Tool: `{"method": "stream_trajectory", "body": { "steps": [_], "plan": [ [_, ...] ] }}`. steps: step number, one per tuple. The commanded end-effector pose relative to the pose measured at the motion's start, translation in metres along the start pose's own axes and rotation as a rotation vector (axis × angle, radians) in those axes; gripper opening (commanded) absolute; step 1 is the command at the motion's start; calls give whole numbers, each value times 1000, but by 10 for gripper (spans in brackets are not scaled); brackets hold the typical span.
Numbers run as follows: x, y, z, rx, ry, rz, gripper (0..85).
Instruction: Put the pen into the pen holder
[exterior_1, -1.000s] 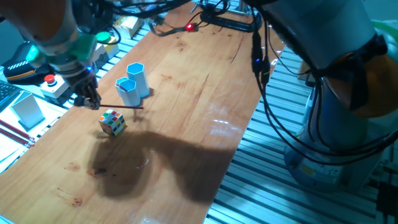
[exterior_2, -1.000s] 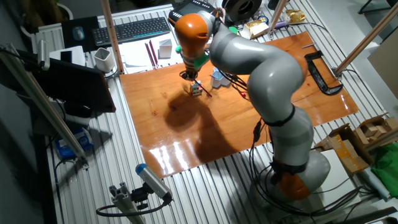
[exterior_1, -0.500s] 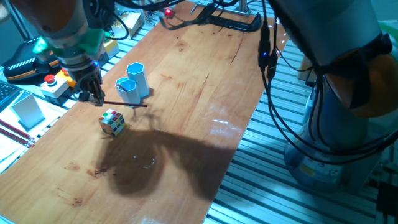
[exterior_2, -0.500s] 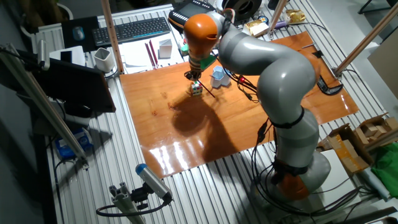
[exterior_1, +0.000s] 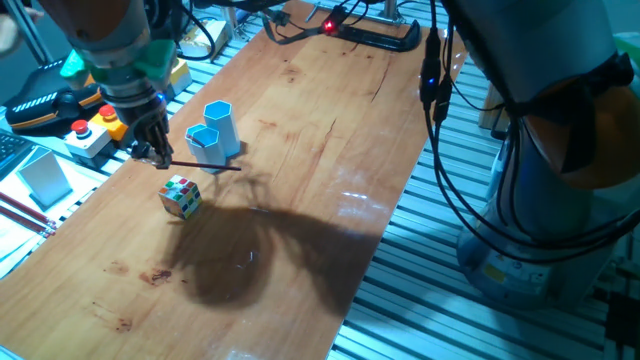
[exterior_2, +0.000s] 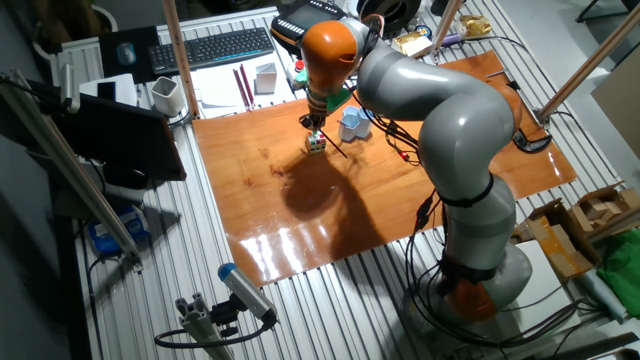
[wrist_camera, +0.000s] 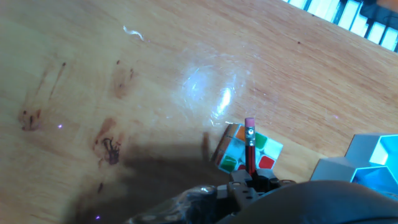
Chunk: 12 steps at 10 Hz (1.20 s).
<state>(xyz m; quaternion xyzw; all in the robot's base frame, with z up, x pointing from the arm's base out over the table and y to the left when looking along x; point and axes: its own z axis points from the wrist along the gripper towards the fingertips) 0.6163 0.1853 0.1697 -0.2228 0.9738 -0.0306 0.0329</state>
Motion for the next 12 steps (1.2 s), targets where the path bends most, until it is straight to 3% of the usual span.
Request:
{"method": "stream_trajectory", "body": {
  "steps": [1,9,12],
  "plan": [
    [0,0,0,5,1,2,7],
    [6,-4,-1,-3,-17,178,7],
    [7,-4,-1,-53,-19,392,7]
  ]
}}
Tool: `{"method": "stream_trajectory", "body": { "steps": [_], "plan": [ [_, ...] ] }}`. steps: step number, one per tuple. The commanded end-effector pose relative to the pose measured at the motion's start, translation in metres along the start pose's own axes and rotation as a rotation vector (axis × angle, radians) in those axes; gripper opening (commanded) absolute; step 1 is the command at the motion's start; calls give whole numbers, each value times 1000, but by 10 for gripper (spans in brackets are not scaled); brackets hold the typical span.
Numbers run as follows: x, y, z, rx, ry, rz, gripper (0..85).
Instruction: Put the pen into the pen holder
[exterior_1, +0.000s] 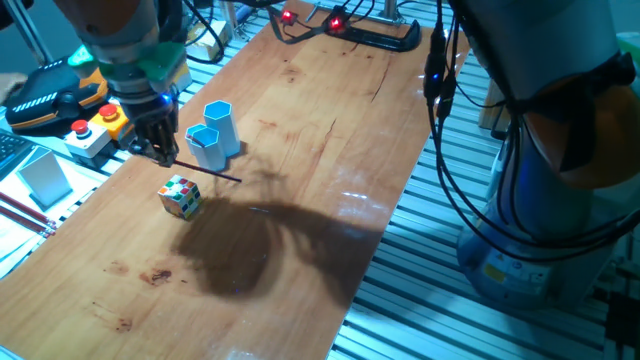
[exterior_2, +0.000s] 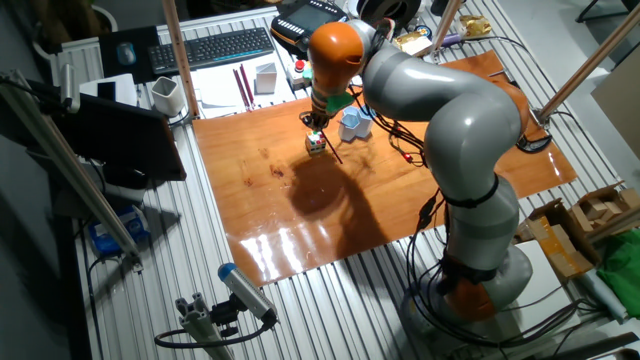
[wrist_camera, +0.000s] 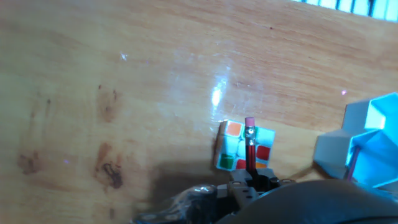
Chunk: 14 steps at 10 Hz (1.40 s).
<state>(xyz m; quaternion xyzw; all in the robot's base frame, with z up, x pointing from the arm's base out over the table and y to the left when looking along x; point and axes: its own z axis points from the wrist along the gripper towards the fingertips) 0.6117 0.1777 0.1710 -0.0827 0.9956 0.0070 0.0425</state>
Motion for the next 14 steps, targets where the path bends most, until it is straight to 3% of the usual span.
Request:
{"method": "stream_trajectory", "body": {
  "steps": [1,2,4,9,14],
  "plan": [
    [0,0,0,12,-6,160,7],
    [0,0,0,43,-11,191,7],
    [0,0,0,38,-9,252,7],
    [0,1,0,70,-7,283,7],
    [0,1,0,31,-17,347,7]
  ]
}}
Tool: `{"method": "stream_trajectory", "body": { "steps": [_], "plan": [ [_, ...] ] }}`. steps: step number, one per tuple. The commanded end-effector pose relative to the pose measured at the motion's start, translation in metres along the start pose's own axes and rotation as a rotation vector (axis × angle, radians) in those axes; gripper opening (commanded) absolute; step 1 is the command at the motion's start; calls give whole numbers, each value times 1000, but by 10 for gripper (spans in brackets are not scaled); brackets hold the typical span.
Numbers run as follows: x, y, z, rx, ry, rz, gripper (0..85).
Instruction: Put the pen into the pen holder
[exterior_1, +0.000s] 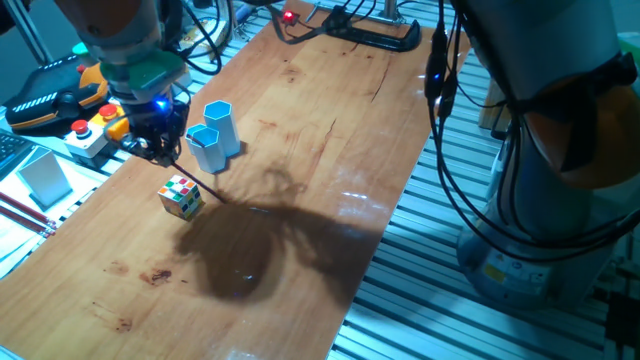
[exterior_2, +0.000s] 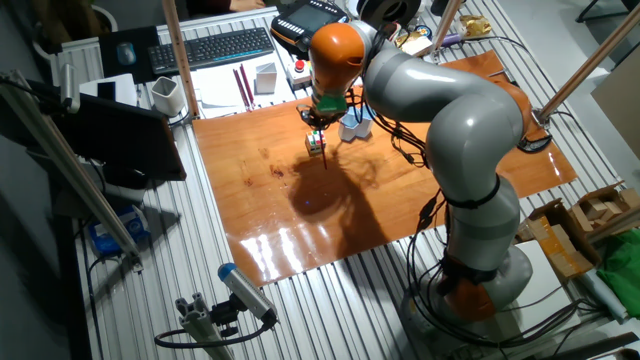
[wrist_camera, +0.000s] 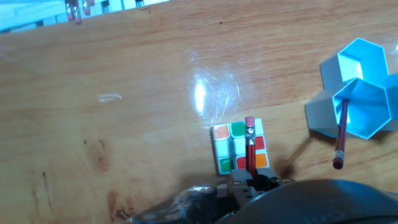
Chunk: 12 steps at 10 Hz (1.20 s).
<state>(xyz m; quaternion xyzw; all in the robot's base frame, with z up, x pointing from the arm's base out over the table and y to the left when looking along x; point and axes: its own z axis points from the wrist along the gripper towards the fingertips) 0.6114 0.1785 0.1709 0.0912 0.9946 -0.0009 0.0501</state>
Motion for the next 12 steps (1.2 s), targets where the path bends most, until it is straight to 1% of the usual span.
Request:
{"method": "stream_trajectory", "body": {
  "steps": [1,3,5,7,9,11,12],
  "plan": [
    [0,0,0,-1,-2,14,7],
    [0,0,0,1,-1,38,7],
    [0,0,0,-6,12,52,7],
    [0,0,0,9,8,61,7],
    [1,-9,-7,5,3,93,7],
    [5,-18,-14,-2,6,108,7],
    [8,-20,-17,4,0,115,7]
  ]
}}
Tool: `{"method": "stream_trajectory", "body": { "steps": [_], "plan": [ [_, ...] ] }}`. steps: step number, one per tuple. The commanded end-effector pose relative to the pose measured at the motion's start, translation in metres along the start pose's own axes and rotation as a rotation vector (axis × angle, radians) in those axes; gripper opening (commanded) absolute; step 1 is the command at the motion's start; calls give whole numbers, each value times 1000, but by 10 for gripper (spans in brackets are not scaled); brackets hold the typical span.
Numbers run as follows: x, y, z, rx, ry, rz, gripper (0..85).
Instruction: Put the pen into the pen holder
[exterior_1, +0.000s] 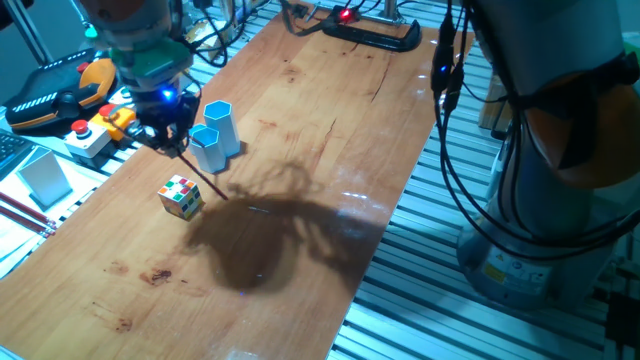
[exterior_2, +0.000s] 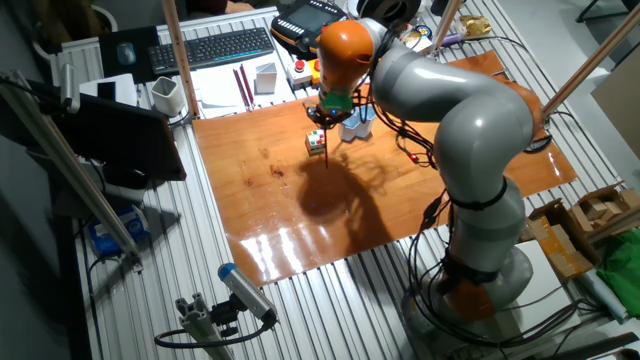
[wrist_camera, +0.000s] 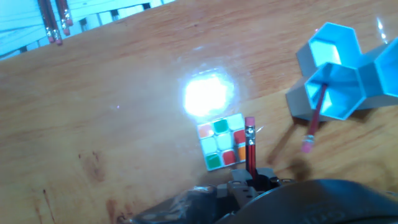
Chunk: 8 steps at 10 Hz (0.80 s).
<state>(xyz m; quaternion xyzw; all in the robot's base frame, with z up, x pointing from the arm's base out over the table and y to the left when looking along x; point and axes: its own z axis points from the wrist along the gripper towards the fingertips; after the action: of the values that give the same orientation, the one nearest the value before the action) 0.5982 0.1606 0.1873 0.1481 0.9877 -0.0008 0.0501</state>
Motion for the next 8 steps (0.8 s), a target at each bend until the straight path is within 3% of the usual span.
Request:
{"method": "stream_trajectory", "body": {
  "steps": [1,8],
  "plan": [
    [2,-3,-3,12,-8,5,7],
    [0,-23,-4,18,12,100,7]
  ]
}}
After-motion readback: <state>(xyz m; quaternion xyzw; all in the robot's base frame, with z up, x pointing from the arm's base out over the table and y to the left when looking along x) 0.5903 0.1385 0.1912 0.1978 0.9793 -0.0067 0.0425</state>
